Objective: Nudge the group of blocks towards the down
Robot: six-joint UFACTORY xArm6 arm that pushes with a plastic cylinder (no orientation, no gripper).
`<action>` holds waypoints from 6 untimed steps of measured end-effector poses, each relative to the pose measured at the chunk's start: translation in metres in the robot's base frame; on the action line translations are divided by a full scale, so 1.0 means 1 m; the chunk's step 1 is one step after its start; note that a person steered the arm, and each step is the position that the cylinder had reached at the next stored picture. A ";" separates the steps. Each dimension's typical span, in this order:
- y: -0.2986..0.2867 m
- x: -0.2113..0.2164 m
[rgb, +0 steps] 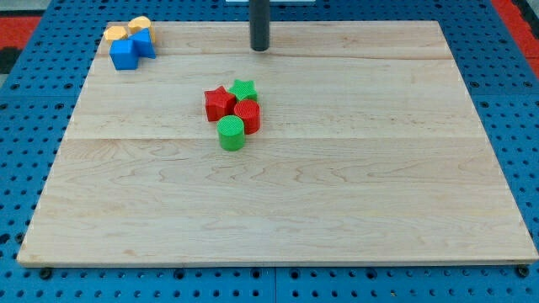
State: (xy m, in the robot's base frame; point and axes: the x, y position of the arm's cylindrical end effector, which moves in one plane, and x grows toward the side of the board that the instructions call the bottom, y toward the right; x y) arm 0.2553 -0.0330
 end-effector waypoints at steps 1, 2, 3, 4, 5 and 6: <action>-0.014 0.023; -0.014 0.037; -0.014 0.037; -0.018 0.054; -0.055 0.097; -0.132 0.104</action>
